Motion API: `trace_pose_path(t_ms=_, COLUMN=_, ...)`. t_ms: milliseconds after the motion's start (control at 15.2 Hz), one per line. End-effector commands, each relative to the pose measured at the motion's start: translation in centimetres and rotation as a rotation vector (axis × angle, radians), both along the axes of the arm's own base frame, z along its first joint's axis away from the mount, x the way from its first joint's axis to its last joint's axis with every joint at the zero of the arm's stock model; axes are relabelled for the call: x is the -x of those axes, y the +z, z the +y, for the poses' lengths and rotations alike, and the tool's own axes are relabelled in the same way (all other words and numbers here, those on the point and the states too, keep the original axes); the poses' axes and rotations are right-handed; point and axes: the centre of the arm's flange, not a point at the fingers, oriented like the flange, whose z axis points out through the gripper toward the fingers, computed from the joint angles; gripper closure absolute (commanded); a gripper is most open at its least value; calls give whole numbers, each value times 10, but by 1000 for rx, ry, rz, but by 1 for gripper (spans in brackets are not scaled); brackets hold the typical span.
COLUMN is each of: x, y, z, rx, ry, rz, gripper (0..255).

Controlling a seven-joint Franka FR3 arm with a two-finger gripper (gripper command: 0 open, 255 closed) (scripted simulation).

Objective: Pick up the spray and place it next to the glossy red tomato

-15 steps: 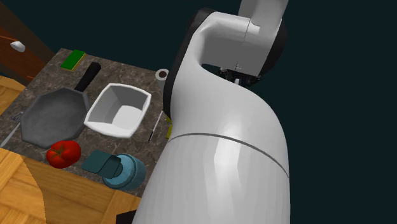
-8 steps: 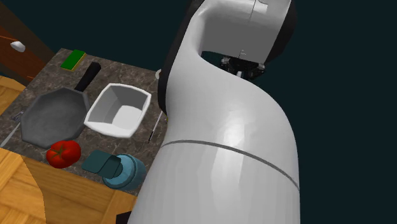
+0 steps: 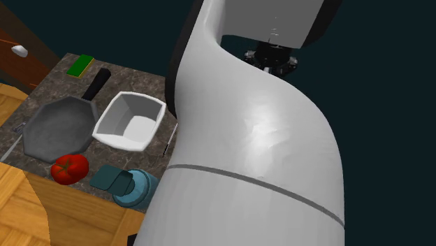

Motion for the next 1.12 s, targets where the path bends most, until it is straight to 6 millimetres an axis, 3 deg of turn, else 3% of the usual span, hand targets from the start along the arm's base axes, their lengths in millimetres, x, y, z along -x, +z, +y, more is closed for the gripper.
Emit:
trace_pose_path(t_ms=0, x=0, y=10, z=0, rx=0, ry=0, rz=0, gripper=255)
trace_pose_path(t_ms=462, x=0, y=43, z=0, rx=0, ry=0, rz=0, gripper=255)
trace_pose_path(t_ms=1056, x=29, y=73, z=111, rx=0, ry=0, rz=0, gripper=255)
